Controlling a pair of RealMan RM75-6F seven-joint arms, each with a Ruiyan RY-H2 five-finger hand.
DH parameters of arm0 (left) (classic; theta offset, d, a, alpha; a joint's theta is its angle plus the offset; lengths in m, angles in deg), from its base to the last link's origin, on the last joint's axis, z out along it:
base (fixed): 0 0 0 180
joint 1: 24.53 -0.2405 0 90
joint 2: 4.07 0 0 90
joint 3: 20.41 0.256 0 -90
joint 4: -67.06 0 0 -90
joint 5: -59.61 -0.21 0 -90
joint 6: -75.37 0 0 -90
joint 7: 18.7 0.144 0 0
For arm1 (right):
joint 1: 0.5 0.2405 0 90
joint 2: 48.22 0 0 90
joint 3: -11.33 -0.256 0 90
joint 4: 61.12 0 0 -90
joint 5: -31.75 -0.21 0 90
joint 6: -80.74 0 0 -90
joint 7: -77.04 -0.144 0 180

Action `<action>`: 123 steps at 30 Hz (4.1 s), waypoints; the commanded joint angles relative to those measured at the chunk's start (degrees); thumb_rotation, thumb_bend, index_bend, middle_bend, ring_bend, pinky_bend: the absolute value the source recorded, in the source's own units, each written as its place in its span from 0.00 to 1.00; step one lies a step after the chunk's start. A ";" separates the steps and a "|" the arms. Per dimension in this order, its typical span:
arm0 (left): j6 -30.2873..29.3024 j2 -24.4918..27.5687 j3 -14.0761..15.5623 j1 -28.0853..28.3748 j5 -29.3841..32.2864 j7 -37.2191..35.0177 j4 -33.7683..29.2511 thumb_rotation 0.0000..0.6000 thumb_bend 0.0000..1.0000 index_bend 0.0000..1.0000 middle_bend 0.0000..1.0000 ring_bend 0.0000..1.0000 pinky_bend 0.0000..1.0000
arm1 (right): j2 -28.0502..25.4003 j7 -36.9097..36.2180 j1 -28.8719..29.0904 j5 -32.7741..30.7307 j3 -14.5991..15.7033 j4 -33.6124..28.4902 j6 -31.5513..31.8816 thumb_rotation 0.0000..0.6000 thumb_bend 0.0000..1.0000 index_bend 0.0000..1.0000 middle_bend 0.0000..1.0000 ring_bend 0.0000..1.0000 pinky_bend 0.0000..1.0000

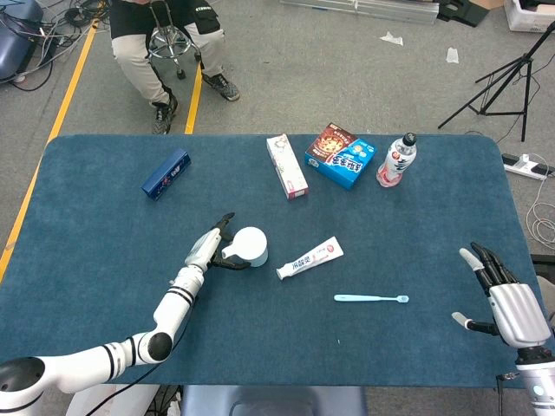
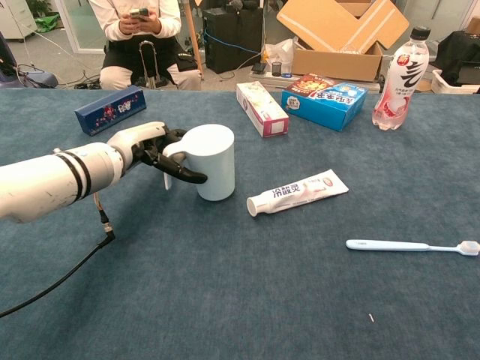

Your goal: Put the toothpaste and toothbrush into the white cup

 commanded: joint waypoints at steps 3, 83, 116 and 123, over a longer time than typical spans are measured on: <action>0.16 -1.74 -0.72 1.62 1.12 1.24 1.75 1.00 0.00 0.85 0.00 0.00 0.00 | -0.06 -0.67 -0.22 -0.16 0.00 0.43 0.20 1.00 0.00 0.00 0.00 0.00 0.27; -18.15 18.03 7.64 -7.94 -3.83 17.74 -23.55 1.00 0.00 0.00 0.00 0.00 0.00 | -0.36 0.99 2.24 0.07 -1.28 -3.32 -2.61 1.00 0.00 0.19 0.05 0.00 0.28; -31.37 39.62 20.98 -25.12 -24.97 18.63 -38.71 1.00 0.00 0.01 0.00 0.00 0.00 | 14.89 15.28 24.70 -12.47 -8.94 4.06 -29.29 1.00 0.24 0.36 0.10 0.00 0.15; -30.96 40.58 20.88 -26.36 -25.55 16.81 -38.06 1.00 0.00 0.01 0.00 0.00 0.00 | 19.85 15.68 27.52 -15.30 -9.68 7.89 -31.59 1.00 0.21 0.36 0.07 0.00 0.15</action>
